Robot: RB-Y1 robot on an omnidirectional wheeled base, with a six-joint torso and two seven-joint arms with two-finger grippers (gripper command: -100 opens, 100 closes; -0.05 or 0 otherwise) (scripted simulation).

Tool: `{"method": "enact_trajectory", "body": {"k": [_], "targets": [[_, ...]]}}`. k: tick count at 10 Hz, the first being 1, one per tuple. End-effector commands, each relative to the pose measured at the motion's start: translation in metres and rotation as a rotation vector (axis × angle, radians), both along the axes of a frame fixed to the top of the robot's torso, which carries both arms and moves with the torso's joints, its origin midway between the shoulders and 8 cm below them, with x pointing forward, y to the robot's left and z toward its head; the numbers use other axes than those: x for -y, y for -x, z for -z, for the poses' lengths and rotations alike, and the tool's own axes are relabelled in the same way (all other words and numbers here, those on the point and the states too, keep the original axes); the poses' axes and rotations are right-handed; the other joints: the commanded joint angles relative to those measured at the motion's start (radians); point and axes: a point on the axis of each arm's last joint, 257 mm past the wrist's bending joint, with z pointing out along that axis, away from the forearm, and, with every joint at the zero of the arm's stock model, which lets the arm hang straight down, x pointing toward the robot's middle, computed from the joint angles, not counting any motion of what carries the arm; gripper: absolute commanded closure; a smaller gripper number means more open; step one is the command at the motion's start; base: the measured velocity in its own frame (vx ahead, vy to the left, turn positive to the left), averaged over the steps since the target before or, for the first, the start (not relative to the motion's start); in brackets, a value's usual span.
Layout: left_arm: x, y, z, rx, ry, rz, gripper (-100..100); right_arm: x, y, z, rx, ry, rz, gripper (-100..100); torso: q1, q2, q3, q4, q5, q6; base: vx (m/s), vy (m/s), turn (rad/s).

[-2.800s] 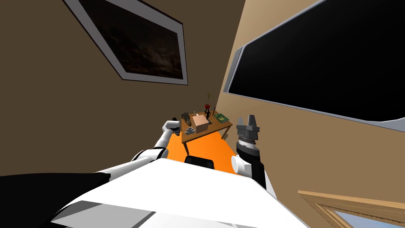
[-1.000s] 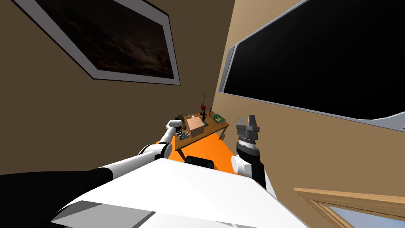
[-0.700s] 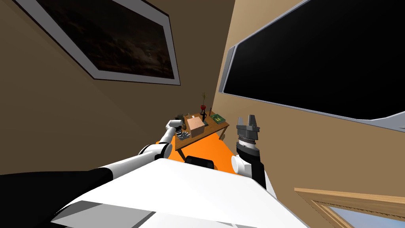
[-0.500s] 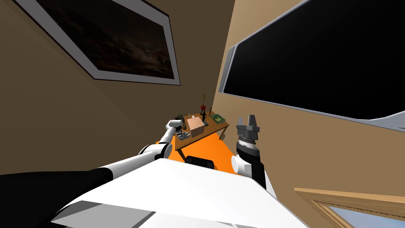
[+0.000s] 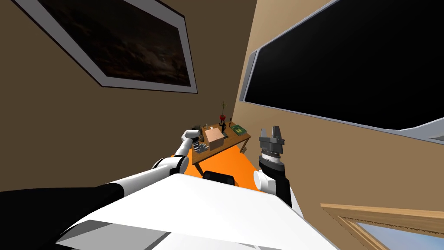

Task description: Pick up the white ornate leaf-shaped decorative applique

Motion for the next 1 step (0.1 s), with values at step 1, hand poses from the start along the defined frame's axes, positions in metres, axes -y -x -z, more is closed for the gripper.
{"method": "enact_trajectory", "body": {"k": [1], "targets": [[0.0, 0.0, 0.0, 0.0, 0.0, 0.0, 0, 0.0, 0.0, 0.0, 0.0, 0.0, 0.0, 0, 0.0, 0.0, 0.0, 0.0, 0.0, 0.0, 0.0, 0.0, 0.0]]}}
